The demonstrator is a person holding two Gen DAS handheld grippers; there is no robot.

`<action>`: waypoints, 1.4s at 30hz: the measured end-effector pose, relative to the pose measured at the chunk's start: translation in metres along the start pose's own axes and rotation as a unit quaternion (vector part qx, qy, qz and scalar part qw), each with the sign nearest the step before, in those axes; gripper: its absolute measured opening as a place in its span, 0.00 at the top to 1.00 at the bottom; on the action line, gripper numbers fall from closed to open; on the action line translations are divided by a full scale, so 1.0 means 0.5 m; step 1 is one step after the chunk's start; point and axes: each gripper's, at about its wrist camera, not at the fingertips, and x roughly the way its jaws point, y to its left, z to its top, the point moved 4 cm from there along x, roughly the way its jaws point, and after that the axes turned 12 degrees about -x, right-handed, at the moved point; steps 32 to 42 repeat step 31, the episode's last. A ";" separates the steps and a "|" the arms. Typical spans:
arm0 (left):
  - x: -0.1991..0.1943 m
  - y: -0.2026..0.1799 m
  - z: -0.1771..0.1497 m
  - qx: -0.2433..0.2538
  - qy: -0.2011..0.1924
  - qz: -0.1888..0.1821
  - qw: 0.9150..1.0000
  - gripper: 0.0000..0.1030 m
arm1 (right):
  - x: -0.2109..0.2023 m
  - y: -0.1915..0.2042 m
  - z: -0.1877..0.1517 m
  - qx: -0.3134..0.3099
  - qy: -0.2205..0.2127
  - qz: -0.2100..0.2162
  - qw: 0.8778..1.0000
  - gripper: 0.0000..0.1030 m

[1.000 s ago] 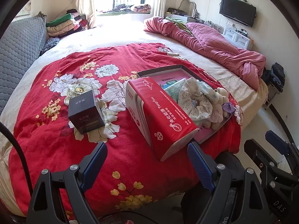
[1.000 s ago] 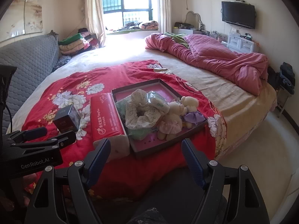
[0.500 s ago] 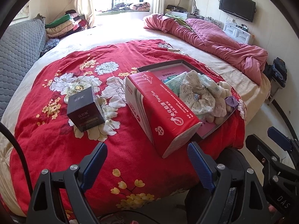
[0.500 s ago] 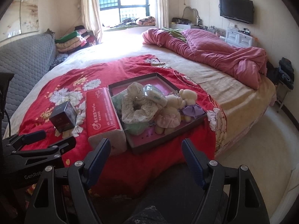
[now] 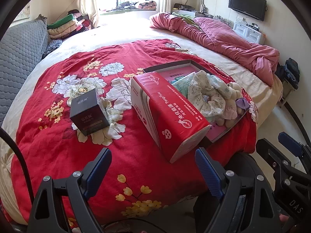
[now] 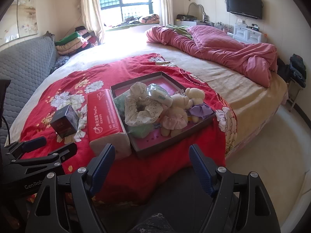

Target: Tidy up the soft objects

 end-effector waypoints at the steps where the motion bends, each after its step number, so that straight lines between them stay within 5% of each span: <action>1: 0.000 0.001 0.000 -0.002 0.001 0.000 1.000 0.15 | 0.000 0.000 0.000 0.000 0.000 0.000 1.000 0.23; 42: 0.005 -0.005 -0.004 0.000 0.002 -0.005 1.000 0.15 | 0.001 0.012 0.005 -0.019 -0.005 -0.002 1.000 0.23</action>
